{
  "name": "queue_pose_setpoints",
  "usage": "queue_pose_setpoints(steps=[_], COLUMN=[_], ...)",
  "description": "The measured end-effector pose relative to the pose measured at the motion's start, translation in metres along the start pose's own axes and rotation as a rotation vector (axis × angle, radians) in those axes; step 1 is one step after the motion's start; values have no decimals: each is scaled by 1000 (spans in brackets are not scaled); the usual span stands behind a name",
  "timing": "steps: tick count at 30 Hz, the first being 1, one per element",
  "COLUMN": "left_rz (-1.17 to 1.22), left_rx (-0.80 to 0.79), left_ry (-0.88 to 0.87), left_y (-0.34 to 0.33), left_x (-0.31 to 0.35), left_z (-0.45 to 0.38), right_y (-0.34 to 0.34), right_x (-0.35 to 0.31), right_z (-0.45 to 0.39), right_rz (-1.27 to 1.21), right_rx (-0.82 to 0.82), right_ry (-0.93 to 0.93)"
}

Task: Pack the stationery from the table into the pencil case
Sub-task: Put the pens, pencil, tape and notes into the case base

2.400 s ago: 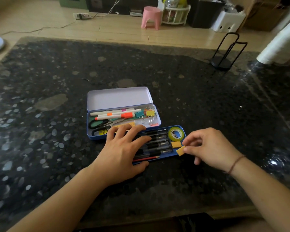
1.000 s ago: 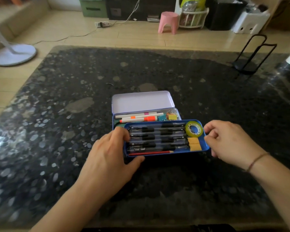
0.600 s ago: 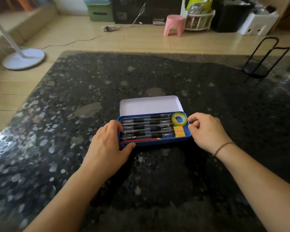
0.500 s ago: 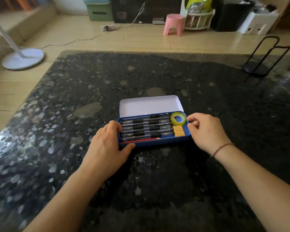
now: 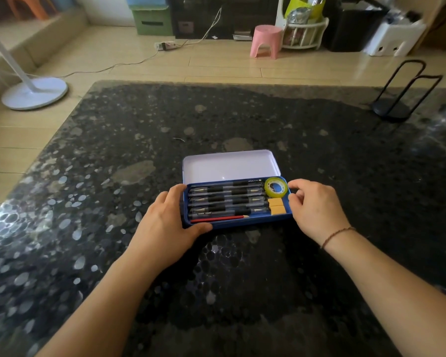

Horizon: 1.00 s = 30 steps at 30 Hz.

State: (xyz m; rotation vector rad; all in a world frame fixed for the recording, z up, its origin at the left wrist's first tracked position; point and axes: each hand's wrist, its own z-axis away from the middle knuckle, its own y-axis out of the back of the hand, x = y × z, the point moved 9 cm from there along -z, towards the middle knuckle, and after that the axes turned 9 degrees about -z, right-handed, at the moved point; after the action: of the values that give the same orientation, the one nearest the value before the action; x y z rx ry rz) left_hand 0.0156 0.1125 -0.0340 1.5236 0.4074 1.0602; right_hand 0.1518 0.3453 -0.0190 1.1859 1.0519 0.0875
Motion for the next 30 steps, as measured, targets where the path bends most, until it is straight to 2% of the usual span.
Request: queue_pose_setpoints(steps=[8, 13, 17, 23, 27, 30], left_rz=[79, -1, 54, 39, -7, -119], left_rx=[-32, 24, 8, 84, 61, 4], left_ry=[38, -12, -72, -115, -196, -302], left_y=[-5, 3, 1, 15, 22, 13], left_x=[-4, -7, -5, -2, 7, 24], left_z=[-10, -12, -12, -10, 8, 41], right_y=[-1, 1, 1, 10, 24, 29], right_x=[4, 4, 1, -5, 2, 17], right_z=[-1, -1, -1, -1, 16, 41], right_rz=[-22, -30, 3, -35, -77, -65], right_rx=[-9, 17, 20, 52, -11, -131], right_ry=[-14, -34, -8, 9, -29, -83])
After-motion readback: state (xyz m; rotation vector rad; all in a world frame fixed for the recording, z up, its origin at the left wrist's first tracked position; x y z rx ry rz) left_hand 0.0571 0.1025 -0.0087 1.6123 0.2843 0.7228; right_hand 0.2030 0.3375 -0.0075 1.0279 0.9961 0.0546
